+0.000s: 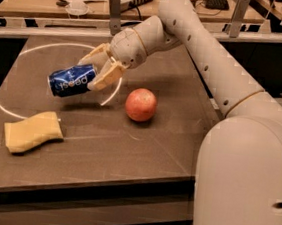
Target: Move pepsi can near sponge
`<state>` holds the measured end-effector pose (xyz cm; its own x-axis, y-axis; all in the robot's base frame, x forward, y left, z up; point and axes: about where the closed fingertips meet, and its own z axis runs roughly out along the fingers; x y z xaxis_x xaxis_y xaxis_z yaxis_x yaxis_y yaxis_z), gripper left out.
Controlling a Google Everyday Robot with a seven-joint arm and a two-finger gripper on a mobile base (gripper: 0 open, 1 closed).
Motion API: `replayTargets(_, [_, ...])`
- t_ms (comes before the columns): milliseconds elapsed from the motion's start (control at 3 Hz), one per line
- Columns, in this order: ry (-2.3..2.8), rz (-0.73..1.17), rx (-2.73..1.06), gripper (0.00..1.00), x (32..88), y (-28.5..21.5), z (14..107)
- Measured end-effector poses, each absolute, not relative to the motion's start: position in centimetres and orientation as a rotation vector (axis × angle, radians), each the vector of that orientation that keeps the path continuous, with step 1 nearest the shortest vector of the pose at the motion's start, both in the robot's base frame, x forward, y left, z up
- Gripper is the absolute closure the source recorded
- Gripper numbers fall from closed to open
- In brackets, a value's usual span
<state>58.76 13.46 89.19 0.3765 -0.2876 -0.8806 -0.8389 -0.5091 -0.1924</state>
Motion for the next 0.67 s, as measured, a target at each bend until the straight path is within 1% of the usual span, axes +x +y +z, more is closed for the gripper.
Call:
replayTargets(333, [0.964, 1.191, -1.993, 0.73, 57.40, 15.27, 86.99])
replayTargets(667, [0.959, 1.251, -2.019, 0.42, 56.59, 16.07, 86.19])
